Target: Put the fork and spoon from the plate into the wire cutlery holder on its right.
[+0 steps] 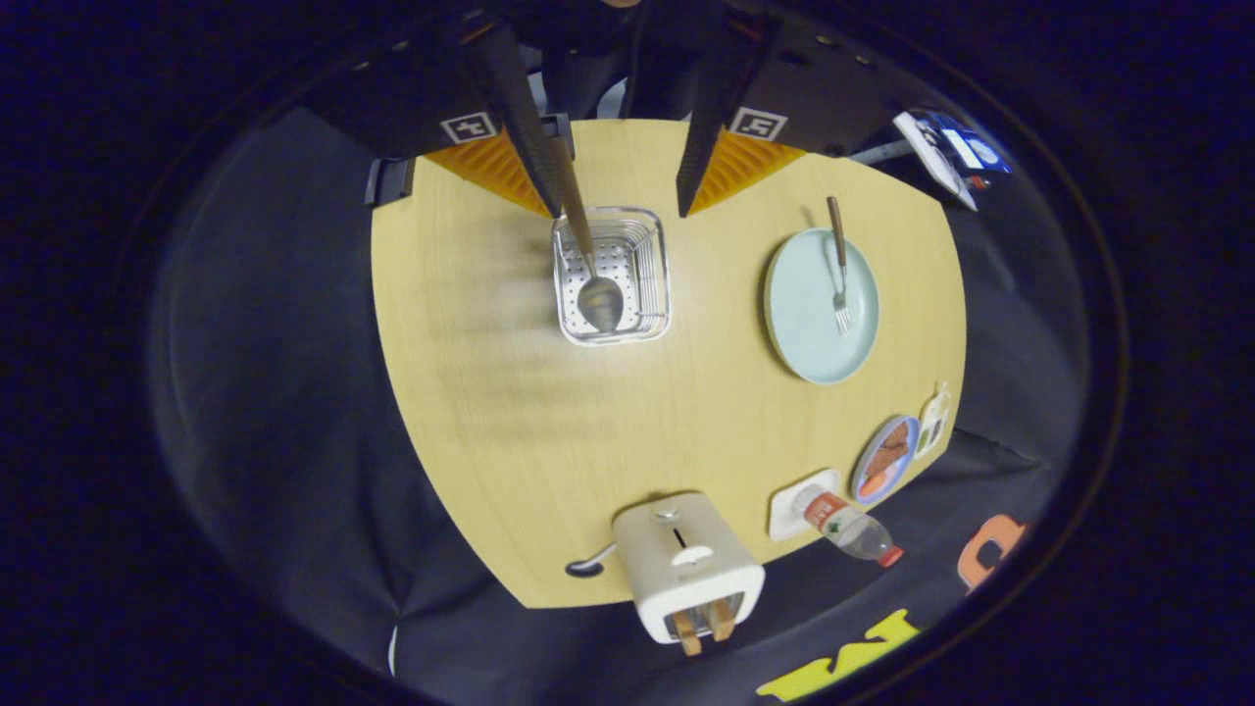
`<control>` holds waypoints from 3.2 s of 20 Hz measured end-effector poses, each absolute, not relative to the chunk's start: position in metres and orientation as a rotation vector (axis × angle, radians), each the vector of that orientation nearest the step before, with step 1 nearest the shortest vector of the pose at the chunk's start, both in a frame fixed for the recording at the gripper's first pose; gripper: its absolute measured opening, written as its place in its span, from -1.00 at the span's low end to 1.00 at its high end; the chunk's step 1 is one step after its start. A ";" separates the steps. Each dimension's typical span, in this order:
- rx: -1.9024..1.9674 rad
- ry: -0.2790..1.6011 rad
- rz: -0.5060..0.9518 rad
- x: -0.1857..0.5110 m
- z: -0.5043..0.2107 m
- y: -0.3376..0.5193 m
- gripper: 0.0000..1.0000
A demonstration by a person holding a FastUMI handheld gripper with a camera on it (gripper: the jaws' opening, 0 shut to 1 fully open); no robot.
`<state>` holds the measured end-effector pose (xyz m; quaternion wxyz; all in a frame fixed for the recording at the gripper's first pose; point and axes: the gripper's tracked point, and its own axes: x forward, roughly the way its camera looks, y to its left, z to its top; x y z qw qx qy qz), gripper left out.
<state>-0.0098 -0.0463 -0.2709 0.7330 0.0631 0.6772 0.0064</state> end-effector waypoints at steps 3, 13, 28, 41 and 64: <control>0.091 1.338 0.067 0.002 -0.250 -0.029 0.68; -0.003 0.828 0.271 0.005 -0.229 0.081 0.94; -0.057 0.891 0.296 -0.033 -0.332 0.206 0.94; -0.129 0.993 0.275 -0.012 -0.412 0.237 0.69; -0.135 1.218 0.281 -0.023 -0.364 0.198 -0.99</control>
